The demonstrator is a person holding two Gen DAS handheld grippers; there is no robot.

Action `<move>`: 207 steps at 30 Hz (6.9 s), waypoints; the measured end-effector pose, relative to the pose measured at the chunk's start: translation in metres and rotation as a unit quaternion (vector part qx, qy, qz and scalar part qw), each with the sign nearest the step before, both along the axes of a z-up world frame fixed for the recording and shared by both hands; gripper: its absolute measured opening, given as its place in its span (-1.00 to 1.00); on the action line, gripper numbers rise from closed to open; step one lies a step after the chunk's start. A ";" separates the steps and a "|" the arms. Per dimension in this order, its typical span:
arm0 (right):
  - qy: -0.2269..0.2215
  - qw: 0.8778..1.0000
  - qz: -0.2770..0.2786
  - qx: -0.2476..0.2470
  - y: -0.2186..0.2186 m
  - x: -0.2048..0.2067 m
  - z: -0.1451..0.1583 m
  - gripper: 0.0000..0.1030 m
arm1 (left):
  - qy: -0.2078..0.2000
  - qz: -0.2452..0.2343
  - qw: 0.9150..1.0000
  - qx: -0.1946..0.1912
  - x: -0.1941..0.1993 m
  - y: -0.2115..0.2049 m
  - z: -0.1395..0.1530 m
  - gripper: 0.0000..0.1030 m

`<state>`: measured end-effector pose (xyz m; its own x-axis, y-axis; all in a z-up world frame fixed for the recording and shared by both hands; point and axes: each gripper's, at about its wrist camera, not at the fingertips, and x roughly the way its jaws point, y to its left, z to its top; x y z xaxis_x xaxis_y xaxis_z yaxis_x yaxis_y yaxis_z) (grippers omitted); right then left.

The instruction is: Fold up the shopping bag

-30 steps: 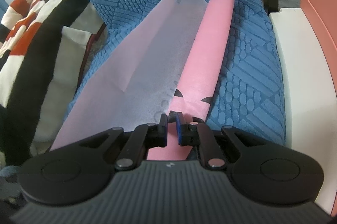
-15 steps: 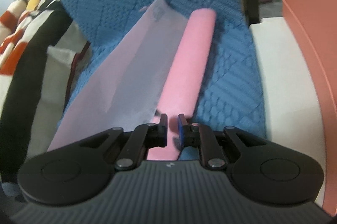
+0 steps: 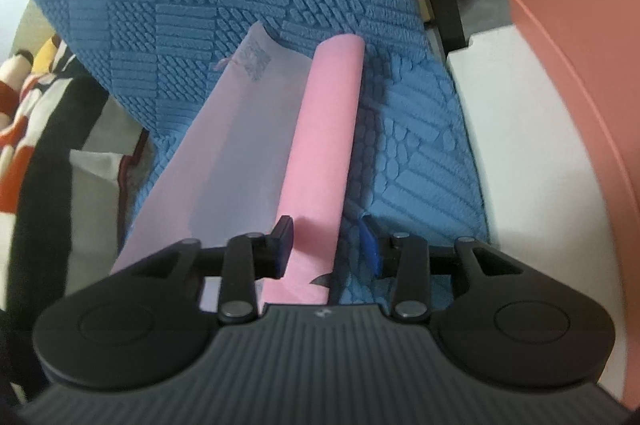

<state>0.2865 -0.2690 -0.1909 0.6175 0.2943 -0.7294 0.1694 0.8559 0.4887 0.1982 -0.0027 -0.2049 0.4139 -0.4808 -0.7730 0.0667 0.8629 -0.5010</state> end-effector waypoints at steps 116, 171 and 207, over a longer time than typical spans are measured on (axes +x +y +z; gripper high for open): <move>0.003 0.994 0.102 -0.050 0.061 -0.037 0.013 -0.53 | -0.017 -0.006 0.999 0.032 -0.012 -0.017 0.003 -0.78; 0.038 0.994 0.088 0.047 0.032 -0.030 0.008 -0.83 | -0.053 -0.010 0.998 0.011 -0.027 -0.024 0.010 -0.22; -0.006 0.994 0.104 0.020 0.032 -0.043 0.032 -0.58 | 0.019 0.044 0.999 -0.024 -0.021 -0.021 0.000 -0.82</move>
